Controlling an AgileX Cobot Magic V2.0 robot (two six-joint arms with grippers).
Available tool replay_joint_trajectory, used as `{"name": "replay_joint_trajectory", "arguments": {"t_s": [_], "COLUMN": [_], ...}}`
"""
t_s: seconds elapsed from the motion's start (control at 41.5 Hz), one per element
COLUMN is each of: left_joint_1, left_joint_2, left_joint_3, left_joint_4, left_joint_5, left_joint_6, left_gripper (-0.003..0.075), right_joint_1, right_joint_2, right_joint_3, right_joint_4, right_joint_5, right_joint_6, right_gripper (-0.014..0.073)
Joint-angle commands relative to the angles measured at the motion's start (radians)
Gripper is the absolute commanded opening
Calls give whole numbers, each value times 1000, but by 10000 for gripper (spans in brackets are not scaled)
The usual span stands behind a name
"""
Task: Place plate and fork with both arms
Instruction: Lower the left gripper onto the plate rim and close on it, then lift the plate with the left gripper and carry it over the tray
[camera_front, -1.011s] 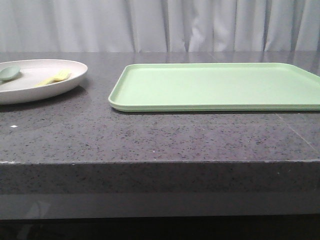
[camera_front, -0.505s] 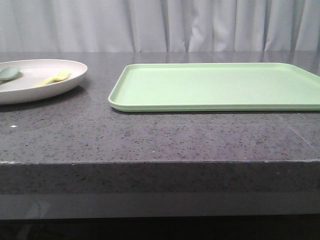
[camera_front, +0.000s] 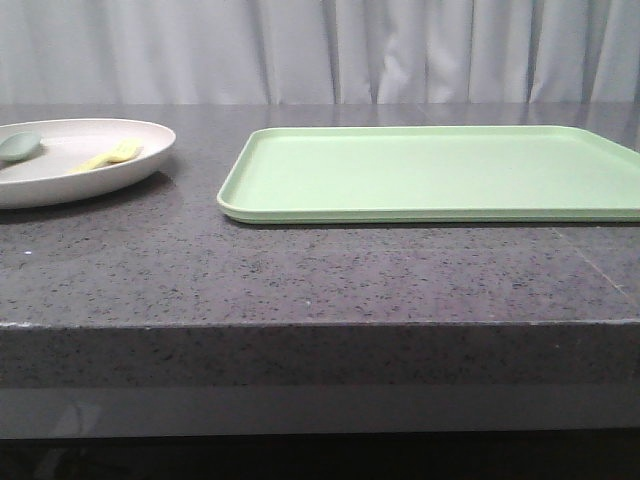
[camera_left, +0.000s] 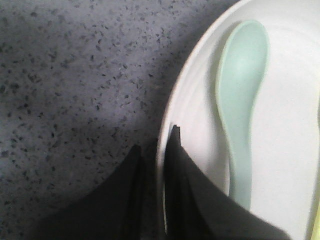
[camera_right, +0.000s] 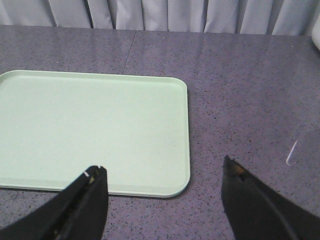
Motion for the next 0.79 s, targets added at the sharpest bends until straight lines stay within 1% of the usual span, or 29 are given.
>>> {"name": "replay_joint_trajectory", "arguments": {"t_s": [0.0,0.12,0.337,0.481,0.626,0.77], "left_joint_1": [-1,-1,-1,-15,-68,-172], "left_joint_2": [-48,-50,-79,-107,-111,-111], "left_joint_3": [-28,-28,-30,-34,-73,-130], "left_joint_4": [-38,-64,-170,-188,-185,-156], "left_joint_5": [-7,2,0,-11,-7,-17], "left_joint_6": [3,3,3,-39,-117,-214], "left_gripper": [28,-20,-20,-20,-20,-20], "right_joint_1": [3,3,3,3,3,3], "right_joint_2": [8,8,8,8,8,8], "right_joint_3": [-33,-33,-33,-33,-33,-33], "right_joint_4": [-8,-8,-8,-8,-8,-8], "right_joint_5": [-78,-78,-78,-78,-78,-78], "right_joint_6": [-7,-7,-7,-7,-7,-7], "right_gripper": [510,510,510,510,510,510]}}
